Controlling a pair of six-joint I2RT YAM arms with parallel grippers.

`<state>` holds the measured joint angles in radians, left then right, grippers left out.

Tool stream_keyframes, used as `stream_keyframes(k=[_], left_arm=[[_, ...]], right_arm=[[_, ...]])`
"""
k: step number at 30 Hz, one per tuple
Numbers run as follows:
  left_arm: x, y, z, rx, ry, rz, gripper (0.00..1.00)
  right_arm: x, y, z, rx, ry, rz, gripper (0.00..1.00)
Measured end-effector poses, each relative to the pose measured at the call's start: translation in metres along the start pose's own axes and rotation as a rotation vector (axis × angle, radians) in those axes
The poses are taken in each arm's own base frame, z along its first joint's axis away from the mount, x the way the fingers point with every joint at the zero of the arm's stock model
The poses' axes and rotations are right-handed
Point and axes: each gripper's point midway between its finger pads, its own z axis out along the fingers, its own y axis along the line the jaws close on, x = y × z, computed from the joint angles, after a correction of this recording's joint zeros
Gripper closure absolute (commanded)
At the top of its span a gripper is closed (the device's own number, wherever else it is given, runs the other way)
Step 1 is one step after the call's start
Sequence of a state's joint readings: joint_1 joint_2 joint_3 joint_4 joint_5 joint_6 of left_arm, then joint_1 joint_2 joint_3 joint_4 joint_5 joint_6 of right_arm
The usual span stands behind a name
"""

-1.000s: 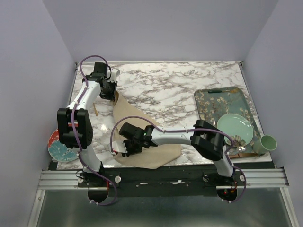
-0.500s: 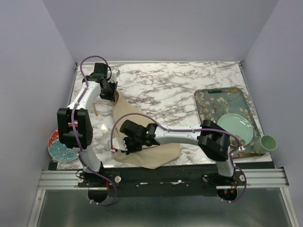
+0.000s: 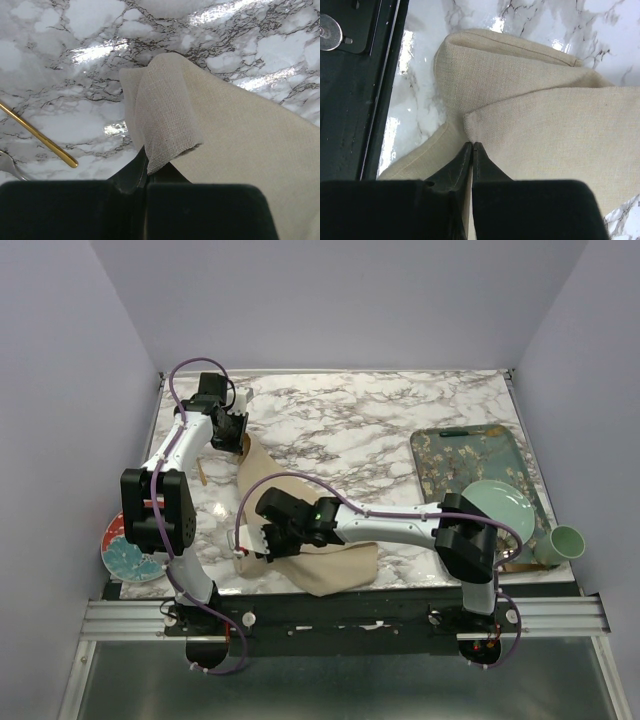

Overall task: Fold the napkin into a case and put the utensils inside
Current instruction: Pick up the crumpled napkin from the center of the board.

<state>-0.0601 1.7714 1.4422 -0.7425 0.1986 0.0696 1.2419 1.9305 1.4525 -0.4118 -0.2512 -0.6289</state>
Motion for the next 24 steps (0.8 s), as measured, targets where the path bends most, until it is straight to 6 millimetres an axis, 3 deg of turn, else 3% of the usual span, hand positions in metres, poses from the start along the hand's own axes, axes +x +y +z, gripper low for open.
stream_keyframes(k=[5,13,18,24], left_arm=[[0.0,0.0,0.0,0.0,0.0,0.0,1.0],[0.0,0.0,0.0,0.0,0.0,0.001,1.0],[0.0,0.0,0.0,0.0,0.0,0.002,1.0],[0.0,0.0,0.0,0.0,0.0,0.002,1.0]], right_arm=[[0.007,0.002,0.007,-0.009,0.019,0.006,0.85],[0.035,0.004,0.027,-0.032,0.085,0.038,0.78],[0.033,-0.004,0.024,-0.018,0.078,0.049,0.72],[0.027,-0.011,0.022,-0.002,0.063,0.06,0.73]])
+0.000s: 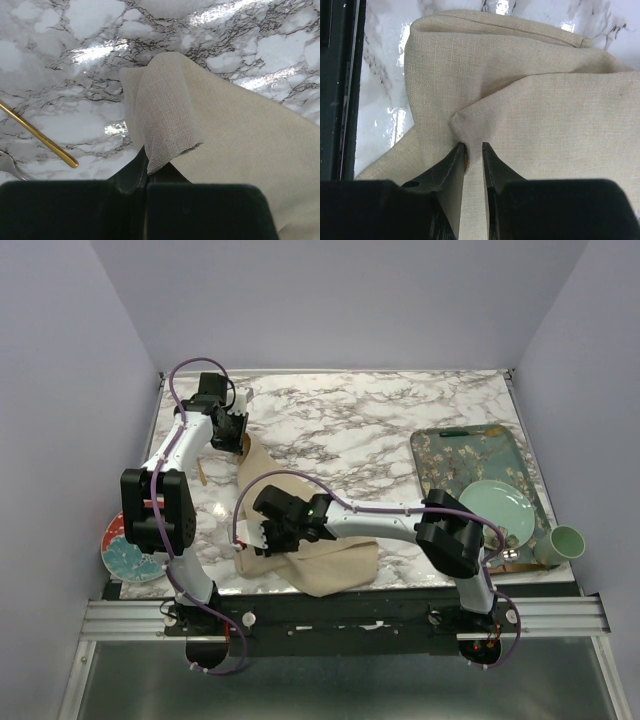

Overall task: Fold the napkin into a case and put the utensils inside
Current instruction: Pick up the crumpled napkin from the center of the board.

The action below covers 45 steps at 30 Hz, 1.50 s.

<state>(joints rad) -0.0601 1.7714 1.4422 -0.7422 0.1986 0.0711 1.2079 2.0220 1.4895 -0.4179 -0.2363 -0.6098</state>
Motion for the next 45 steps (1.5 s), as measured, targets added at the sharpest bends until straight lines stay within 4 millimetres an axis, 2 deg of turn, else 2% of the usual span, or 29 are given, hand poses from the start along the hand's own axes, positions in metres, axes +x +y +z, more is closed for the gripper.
stream_keyframes(k=[6,13,16,19,25,26,30,37,41,43,45], left_arm=[[0.0,0.0,0.0,0.0,0.0,0.005,1.0],[0.0,0.0,0.0,0.0,0.0,0.007,1.0],[0.0,0.0,0.0,0.0,0.0,0.007,1.0],[0.0,0.0,0.0,0.0,0.0,0.008,1.0],[0.0,0.0,0.0,0.0,0.0,0.008,1.0],[0.0,0.0,0.0,0.0,0.0,0.008,1.0],[0.0,0.0,0.0,0.0,0.0,0.008,1.0],[0.0,0.001,0.0,0.0,0.0,0.01,1.0],[0.001,0.002,-0.002,-0.001,0.004,0.023,1.0],[0.0,0.004,-0.005,-0.006,-0.003,0.035,1.0],[-0.002,0.005,-0.011,-0.011,-0.017,0.057,1.0]], right_arm=[[-0.003,-0.004,-0.002,0.008,-0.006,0.008,0.68],[-0.003,-0.005,0.002,0.005,-0.004,0.01,0.68],[-0.002,-0.005,0.004,0.003,-0.001,0.012,0.62],[-0.002,-0.005,0.004,-0.002,0.001,0.014,0.63],[-0.007,-0.007,0.003,-0.002,-0.008,0.015,0.75],[-0.008,-0.007,0.002,-0.004,-0.009,0.017,0.82],[-0.008,-0.006,0.002,-0.009,-0.012,0.021,0.99],[-0.007,-0.008,-0.002,-0.008,-0.014,0.035,0.99],[-0.007,-0.02,-0.035,0.028,-0.046,0.104,0.99],[-0.005,-0.037,-0.06,0.077,-0.075,0.152,0.99],[0.0,-0.066,-0.098,0.159,-0.118,0.222,0.99]])
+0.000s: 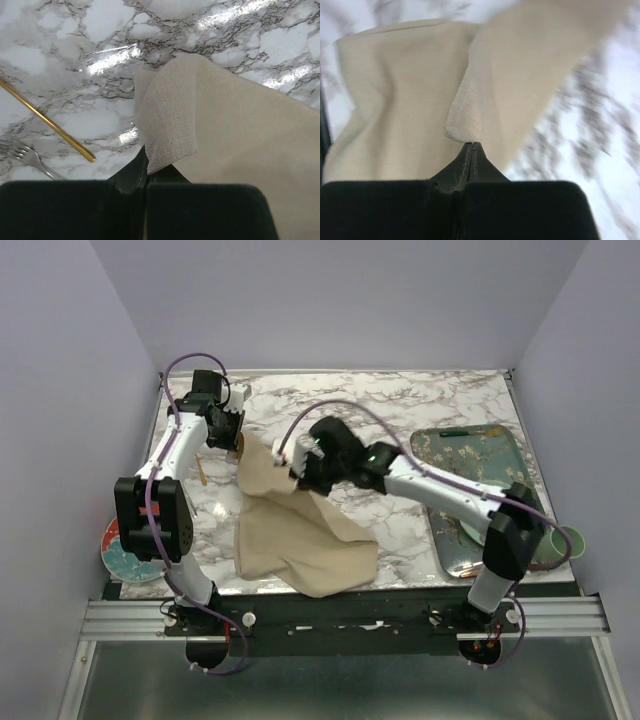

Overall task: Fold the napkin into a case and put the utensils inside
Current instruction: Pick up the crumpled napkin from the center of the board, then flatten out the crumpled napkin at the center of the board.

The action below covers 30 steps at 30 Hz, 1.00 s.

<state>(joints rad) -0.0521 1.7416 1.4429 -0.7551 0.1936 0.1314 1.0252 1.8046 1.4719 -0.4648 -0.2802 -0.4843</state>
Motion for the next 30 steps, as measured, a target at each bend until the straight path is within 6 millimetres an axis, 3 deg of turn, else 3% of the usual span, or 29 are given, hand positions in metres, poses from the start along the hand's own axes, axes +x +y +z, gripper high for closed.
stream_keyframes(k=[3,4,7,11,15,21,24,25,30], left_arm=[[-0.008,0.001,-0.016,-0.011,-0.038,0.043,1.0],[-0.01,0.001,-0.02,-0.014,-0.05,0.052,1.0],[-0.028,0.003,-0.033,-0.024,-0.098,0.081,1.0],[-0.06,0.005,-0.05,-0.044,-0.191,0.107,1.0],[-0.075,0.006,-0.06,-0.054,-0.237,0.118,1.0],[-0.074,0.001,-0.089,-0.067,-0.27,0.168,1.0],[-0.073,-0.008,-0.138,-0.092,-0.345,0.228,1.0],[-0.072,-0.013,-0.165,-0.108,-0.398,0.256,1.0],[-0.045,-0.043,-0.269,-0.17,-0.624,0.373,1.0]], right_arm=[[0.0,-0.064,-0.056,0.161,-0.071,0.107,0.99],[0.008,-0.096,-0.084,0.247,-0.092,0.156,0.99],[0.028,-0.147,-0.124,0.389,-0.105,0.252,0.99],[0.054,-0.192,-0.152,0.503,-0.101,0.361,0.99],[0.068,-0.224,-0.178,0.592,-0.119,0.438,0.99],[0.05,-0.225,-0.204,0.628,-0.181,0.452,0.99],[0.025,-0.208,-0.236,0.638,-0.246,0.432,0.99],[0.015,-0.201,-0.249,0.642,-0.274,0.418,0.99],[-0.035,-0.14,-0.322,0.62,-0.425,0.32,0.99]])
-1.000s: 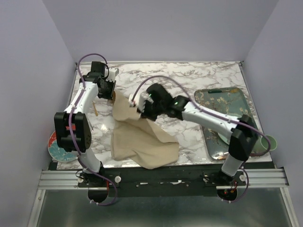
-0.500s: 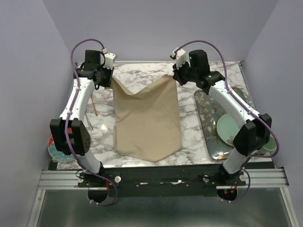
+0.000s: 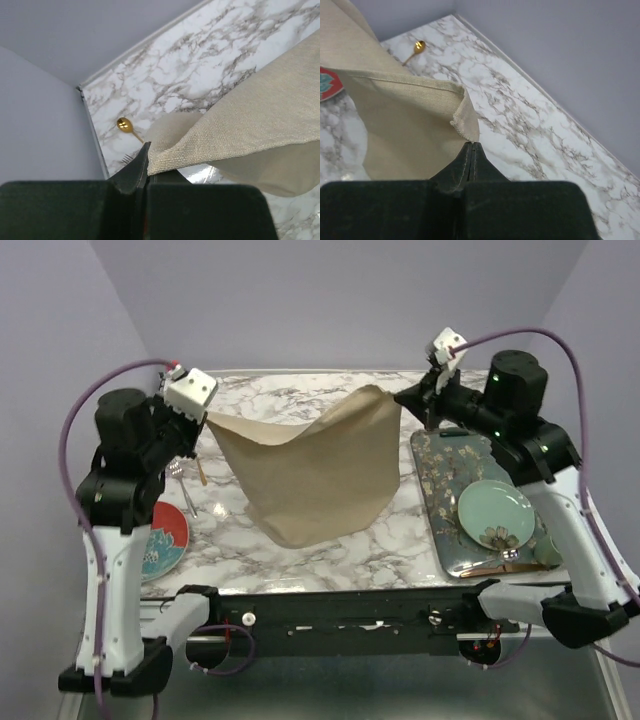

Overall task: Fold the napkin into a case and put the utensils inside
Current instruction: Flatten out the crumpled napkin at the center of the board.

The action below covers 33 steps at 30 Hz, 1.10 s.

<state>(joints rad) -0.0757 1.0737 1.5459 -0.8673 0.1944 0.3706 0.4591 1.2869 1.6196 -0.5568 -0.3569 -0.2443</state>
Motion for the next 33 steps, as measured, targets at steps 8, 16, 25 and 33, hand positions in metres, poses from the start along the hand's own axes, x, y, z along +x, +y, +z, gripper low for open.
stream_keyframes(k=[8,16,25,33], left_arm=[[-0.029,-0.02,-0.109,-0.063,-0.258,0.067,1.0],[-0.071,-0.018,-0.141,-0.059,-0.373,0.025,1.0],[-0.072,0.014,-0.031,-0.046,-0.204,-0.099,1.0],[0.004,0.036,0.164,-0.016,0.155,-0.204,1.0]], right_arm=[[-0.045,0.069,-0.089,-0.188,-0.127,-0.037,0.99],[-0.09,0.083,-0.127,-0.214,-0.231,-0.001,0.99],[-0.043,0.03,-0.056,0.005,-0.114,0.08,0.99],[0.097,-0.068,0.077,0.214,0.185,0.182,0.99]])
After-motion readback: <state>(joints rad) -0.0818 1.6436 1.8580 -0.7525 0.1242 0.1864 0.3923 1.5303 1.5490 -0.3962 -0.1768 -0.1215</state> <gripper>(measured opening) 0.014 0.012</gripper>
